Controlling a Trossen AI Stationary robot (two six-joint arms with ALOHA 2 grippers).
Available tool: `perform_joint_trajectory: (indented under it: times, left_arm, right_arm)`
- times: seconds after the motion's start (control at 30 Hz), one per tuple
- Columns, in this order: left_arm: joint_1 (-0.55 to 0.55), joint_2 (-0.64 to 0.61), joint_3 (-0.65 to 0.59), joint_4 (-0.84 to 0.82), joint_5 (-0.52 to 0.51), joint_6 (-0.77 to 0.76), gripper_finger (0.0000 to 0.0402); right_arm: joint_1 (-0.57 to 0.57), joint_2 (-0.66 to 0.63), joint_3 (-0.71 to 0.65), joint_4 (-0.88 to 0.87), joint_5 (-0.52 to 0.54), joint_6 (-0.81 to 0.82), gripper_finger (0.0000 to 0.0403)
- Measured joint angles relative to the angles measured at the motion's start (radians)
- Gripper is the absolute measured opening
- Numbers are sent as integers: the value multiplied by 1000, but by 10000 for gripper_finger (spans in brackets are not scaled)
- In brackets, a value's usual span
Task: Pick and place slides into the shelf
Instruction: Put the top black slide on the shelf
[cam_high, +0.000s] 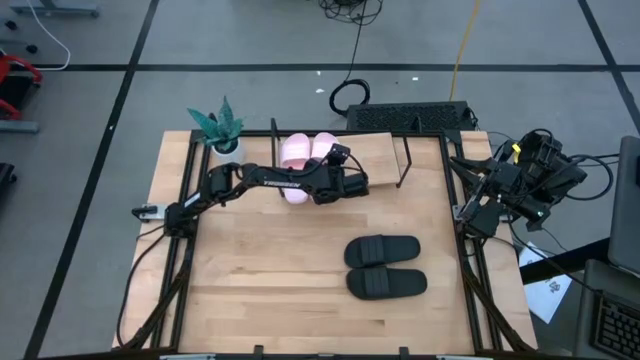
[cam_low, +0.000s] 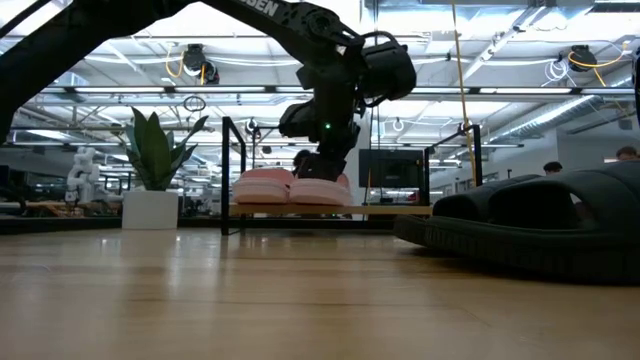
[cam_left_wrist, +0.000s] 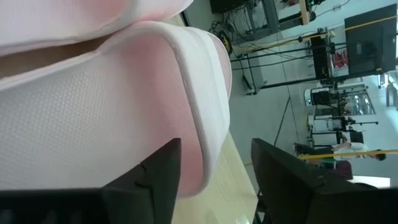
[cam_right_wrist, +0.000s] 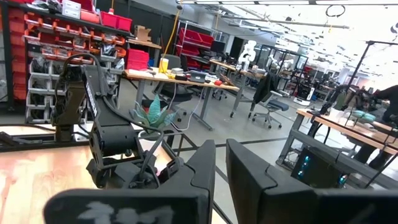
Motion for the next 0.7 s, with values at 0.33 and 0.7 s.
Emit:
perform_joint_trajectory:
  times: [0.33,0.7]
  left_arm:
    - [-21,-6,0,0,-36,9,235]
    - [-44,-58,-1,-6,-86,19,237]
  right_arm:
    - [0,0,0,0,17,3,27]
    - [0,0,0,1,17,3,27]
